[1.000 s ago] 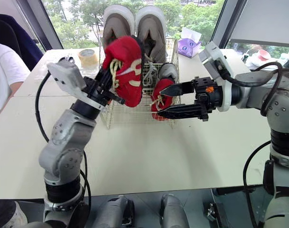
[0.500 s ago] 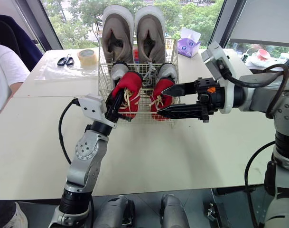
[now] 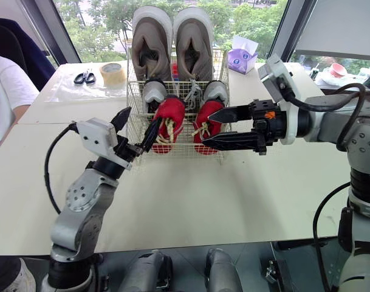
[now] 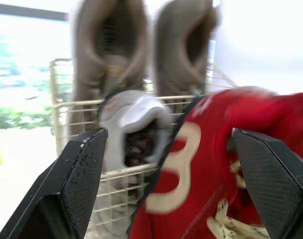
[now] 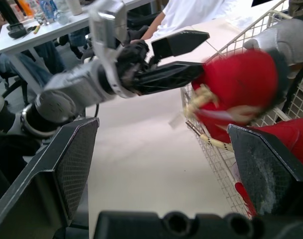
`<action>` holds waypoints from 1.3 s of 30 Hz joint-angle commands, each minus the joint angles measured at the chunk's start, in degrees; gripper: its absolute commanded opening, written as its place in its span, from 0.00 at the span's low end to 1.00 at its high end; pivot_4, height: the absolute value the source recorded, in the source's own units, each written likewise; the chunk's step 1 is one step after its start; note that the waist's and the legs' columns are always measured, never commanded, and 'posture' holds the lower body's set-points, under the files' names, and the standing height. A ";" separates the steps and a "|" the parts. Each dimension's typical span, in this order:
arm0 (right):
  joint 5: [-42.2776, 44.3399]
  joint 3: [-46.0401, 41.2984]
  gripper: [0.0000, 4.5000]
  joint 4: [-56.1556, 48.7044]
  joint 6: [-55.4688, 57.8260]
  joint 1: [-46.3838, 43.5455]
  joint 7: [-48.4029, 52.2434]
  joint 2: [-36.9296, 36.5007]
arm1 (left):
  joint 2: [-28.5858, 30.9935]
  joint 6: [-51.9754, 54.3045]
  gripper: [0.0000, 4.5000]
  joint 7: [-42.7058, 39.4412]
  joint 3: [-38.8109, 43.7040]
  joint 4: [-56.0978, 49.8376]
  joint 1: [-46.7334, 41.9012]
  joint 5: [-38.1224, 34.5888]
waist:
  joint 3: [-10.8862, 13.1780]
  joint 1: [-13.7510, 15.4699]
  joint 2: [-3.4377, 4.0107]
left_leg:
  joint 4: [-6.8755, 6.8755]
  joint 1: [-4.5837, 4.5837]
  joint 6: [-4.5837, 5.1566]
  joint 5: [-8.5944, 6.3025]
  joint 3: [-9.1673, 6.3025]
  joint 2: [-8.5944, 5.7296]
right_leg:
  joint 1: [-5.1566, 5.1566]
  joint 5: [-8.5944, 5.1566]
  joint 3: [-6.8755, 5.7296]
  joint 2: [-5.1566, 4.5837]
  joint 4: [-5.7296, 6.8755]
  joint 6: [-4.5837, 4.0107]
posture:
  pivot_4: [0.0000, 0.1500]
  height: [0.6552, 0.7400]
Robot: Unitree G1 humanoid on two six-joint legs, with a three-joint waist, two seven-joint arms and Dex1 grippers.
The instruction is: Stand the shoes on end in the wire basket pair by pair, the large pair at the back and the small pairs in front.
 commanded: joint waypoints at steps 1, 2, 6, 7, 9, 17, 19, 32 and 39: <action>-1.01 -0.11 1.00 0.41 -1.90 0.20 1.51 -0.70 | 3.73 6.79 0.91 -2.00 5.65 -6.32 -0.77 -8.74 | 0.00 0.00 0.00 | 0.00 0.00 0.00 0.00 -0.01 0.00 | 0.00 0.00 0.00 0.00 0.00 0.00 | 1.00 1.00; -1.40 0.13 1.00 0.58 -2.22 0.37 1.87 -0.76 | 4.55 8.58 0.91 -2.27 7.08 -6.90 -0.75 -11.73 | 0.00 0.01 0.01 | 0.00 0.00 0.00 0.00 -0.02 0.00 | 0.01 0.00 0.00 0.03 -0.02 -0.01 | 1.00 1.00; -2.16 0.42 1.00 1.10 -2.89 0.69 2.77 -0.76 | 9.63 11.30 0.91 -3.90 11.12 -7.12 -0.54 -15.21 | 0.02 0.01 0.03 | -0.01 -0.02 0.00 0.00 -0.03 0.03 | 0.04 -0.01 0.00 0.18 -0.19 -0.01 | 1.00 1.00; -1.89 0.10 1.00 1.21 -2.65 0.85 2.90 -0.69 | 9.44 11.32 0.91 -2.28 13.38 -6.10 -1.78 -16.25 | 0.02 0.00 0.03 | -0.01 -0.04 0.00 0.00 -0.03 0.03 | 0.04 -0.01 0.00 0.20 -0.22 -0.01 | 1.00 1.00; -0.64 -1.14 1.00 2.01 -1.62 1.24 2.84 -0.29 | 8.09 11.58 0.91 3.35 19.70 -2.03 -7.38 -19.78 | 0.02 0.17 0.03 | -0.02 -0.07 -0.01 0.00 -0.04 0.07 | 0.07 0.00 0.00 0.25 -0.36 -0.03 | 1.00 1.00; 2.73 -7.64 1.00 2.82 1.29 8.07 2.75 -2.87 | 20.00 18.59 0.96 5.31 33.45 9.91 -16.45 -28.54 | 0.02 -0.10 0.03 | -0.04 -0.22 -0.01 0.01 -0.15 0.12 | 0.10 0.19 -0.08 0.39 -0.54 0.07 | 1.00 1.00; 3.10 -9.03 1.00 1.61 1.59 11.08 2.13 -3.60 | 26.09 22.87 0.96 -0.31 34.02 10.20 -11.38 -31.62 | 0.03 -0.27 0.08 | -0.13 -0.22 -0.02 0.01 -0.11 0.15 | 0.04 0.19 -0.09 0.42 -0.53 0.10 | 1.00 1.00; -2.35 -9.26 1.00 -7.88 -4.84 37.26 -0.62 -3.32 | 36.91 28.69 0.96 -24.05 32.40 9.11 21.08 -33.98 | 0.01 -0.02 0.42 | -0.19 -0.38 -0.43 -0.21 -0.10 0.22 | -0.25 0.06 -0.07 0.20 -0.75 -0.19 | 1.00 1.00; -3.85 -8.82 1.00 -7.72 -6.92 39.00 -0.69 -3.71 | 34.87 28.41 0.96 -26.70 31.65 6.79 25.40 -35.92 | -0.02 0.00 0.51 | -0.22 -0.85 -0.37 -0.06 -0.02 0.22 | -0.82 0.08 -0.03 0.24 -0.62 -0.24 | 1.00 1.00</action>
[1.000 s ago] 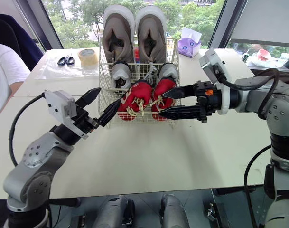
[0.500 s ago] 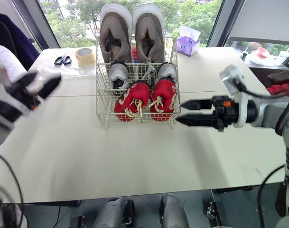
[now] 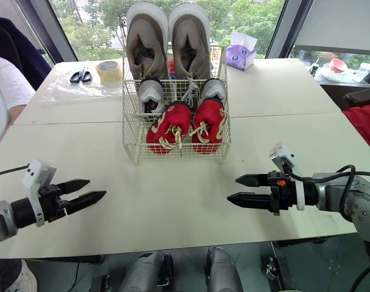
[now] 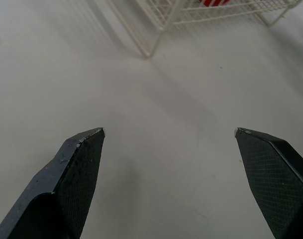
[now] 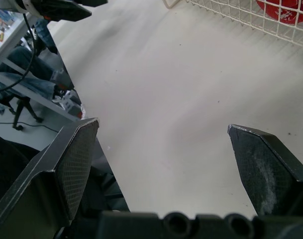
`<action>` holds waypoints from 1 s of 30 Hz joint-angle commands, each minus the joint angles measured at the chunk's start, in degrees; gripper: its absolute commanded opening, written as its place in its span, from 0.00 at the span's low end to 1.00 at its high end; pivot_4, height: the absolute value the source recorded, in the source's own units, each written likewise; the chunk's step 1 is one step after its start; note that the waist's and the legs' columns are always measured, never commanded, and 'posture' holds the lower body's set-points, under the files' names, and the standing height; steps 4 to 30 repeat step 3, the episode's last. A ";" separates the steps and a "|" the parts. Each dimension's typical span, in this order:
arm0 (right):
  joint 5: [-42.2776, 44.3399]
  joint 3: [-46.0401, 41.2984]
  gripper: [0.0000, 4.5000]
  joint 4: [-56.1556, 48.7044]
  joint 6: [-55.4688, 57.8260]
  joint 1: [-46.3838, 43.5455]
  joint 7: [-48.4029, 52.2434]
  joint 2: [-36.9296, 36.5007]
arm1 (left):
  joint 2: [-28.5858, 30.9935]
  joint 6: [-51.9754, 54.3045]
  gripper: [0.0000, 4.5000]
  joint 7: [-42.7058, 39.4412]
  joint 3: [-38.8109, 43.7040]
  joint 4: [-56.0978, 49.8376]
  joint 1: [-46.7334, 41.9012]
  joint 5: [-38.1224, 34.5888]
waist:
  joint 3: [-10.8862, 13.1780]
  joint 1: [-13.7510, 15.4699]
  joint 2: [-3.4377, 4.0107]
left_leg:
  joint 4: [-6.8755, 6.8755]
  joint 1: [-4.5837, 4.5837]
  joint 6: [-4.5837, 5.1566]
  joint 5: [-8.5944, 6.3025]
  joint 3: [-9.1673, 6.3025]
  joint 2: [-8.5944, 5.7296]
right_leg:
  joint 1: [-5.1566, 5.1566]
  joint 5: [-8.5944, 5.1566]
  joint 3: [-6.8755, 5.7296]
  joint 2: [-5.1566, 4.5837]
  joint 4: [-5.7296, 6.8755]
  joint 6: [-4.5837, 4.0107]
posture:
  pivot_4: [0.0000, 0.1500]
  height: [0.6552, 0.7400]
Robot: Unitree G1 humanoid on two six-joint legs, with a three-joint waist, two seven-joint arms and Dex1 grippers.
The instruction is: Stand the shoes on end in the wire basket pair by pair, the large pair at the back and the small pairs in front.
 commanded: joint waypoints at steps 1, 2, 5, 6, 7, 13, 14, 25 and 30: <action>-0.97 -0.40 1.00 -0.58 -1.78 -0.03 0.23 -0.78 | -0.53 -0.46 0.96 -0.93 0.26 -1.67 1.22 -1.22 | 0.00 0.02 0.00 | 0.00 0.00 0.02 0.01 0.01 0.00 | 0.00 0.00 0.00 0.01 0.00 0.00 | 1.00 1.00; -1.36 -0.05 1.00 -0.43 -2.12 -0.22 0.19 -0.70 | -0.47 -0.51 0.96 -1.29 0.15 -1.45 1.75 -0.88 | 0.00 0.02 0.00 | 0.01 0.00 0.03 0.01 0.01 0.00 | 0.01 0.00 0.00 0.03 0.00 0.00 | 1.00 1.00; -1.51 0.14 1.00 -0.29 -2.32 -0.42 0.17 -0.52 | -0.61 -0.57 0.96 -1.51 0.07 -1.02 2.16 -0.71 | 0.00 0.02 0.00 | 0.02 0.00 0.03 0.01 0.00 0.00 | 0.01 0.00 0.00 0.10 0.00 -0.01 | 1.00 1.00; -1.51 0.14 1.00 -0.29 -2.32 -0.42 0.17 -0.52 | -0.61 -0.57 0.96 -1.51 0.07 -1.02 2.16 -0.71 | 0.00 0.02 0.00 | 0.02 0.00 0.03 0.01 0.00 0.00 | 0.01 0.00 0.00 0.10 0.00 -0.01 | 1.00 1.00; -1.51 0.14 1.00 -0.29 -2.32 -0.42 0.17 -0.52 | -0.61 -0.57 0.96 -1.51 0.07 -1.02 2.16 -0.71 | 0.00 0.02 0.00 | 0.02 0.00 0.03 0.01 0.00 0.00 | 0.01 0.00 0.00 0.10 0.00 -0.01 | 1.00 1.00; -1.51 0.14 1.00 -0.29 -2.32 -0.42 0.17 -0.52 | -0.61 -0.57 0.96 -1.51 0.07 -1.02 2.16 -0.71 | 0.00 0.02 0.00 | 0.02 0.00 0.03 0.01 0.00 0.00 | 0.01 0.00 0.00 0.10 0.00 -0.01 | 1.00 1.00; -1.51 0.14 1.00 -0.29 -2.32 -0.42 0.17 -0.52 | -0.61 -0.57 0.96 -1.51 0.07 -1.02 2.16 -0.71 | 0.00 0.02 0.00 | 0.02 0.00 0.03 0.01 0.00 0.00 | 0.01 0.00 0.00 0.10 0.00 -0.01 | 1.00 1.00; -1.51 0.14 1.00 -0.29 -2.32 -0.42 0.17 -0.52 | -0.61 -0.57 0.96 -1.51 0.07 -1.02 2.16 -0.71 | 0.00 0.02 0.00 | 0.02 0.00 0.03 0.01 0.00 0.00 | 0.01 0.00 0.00 0.10 0.00 -0.01 | 1.00 1.00; -1.51 0.14 1.00 -0.29 -2.32 -0.42 0.17 -0.52 | -0.61 -0.57 0.96 -1.51 0.07 -1.02 2.16 -0.71 | 0.00 0.02 0.00 | 0.02 0.00 0.03 0.01 0.00 0.00 | 0.01 0.00 0.00 0.10 0.00 -0.01 | 1.00 1.00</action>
